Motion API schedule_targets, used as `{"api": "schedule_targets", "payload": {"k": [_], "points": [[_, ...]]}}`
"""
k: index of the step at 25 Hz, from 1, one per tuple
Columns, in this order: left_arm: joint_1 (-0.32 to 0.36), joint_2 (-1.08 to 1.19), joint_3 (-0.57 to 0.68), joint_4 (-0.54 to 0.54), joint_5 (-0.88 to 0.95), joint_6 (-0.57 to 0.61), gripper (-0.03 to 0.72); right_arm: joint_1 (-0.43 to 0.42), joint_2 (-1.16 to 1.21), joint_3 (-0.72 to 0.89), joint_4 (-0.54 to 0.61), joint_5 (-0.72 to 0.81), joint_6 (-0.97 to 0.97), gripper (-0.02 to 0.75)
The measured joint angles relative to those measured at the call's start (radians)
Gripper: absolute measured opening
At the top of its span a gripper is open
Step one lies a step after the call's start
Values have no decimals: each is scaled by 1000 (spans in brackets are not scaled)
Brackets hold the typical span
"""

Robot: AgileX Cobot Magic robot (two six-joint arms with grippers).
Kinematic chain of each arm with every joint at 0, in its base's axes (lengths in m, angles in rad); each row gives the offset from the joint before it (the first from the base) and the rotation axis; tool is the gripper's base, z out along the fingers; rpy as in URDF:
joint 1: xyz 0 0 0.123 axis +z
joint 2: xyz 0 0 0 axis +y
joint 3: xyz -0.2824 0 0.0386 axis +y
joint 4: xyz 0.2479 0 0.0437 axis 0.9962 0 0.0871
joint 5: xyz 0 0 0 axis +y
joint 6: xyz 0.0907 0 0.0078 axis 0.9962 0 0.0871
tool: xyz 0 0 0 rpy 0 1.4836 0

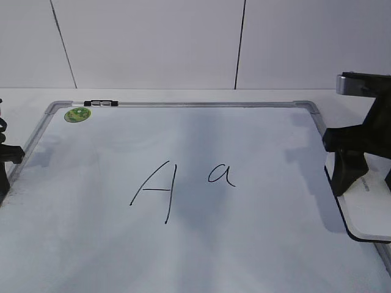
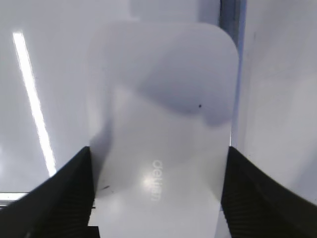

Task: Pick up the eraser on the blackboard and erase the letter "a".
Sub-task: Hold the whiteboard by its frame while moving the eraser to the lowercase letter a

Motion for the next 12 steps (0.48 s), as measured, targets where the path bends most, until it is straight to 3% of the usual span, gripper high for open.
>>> {"api": "schedule_targets", "payload": {"k": [5, 12], "points": [[0, 4, -3, -6, 9, 6, 20, 0, 0, 0, 0, 0, 0, 536], [0, 4, -3, -4, 11, 6, 14, 0, 0, 0, 0, 0, -6, 536]]}}
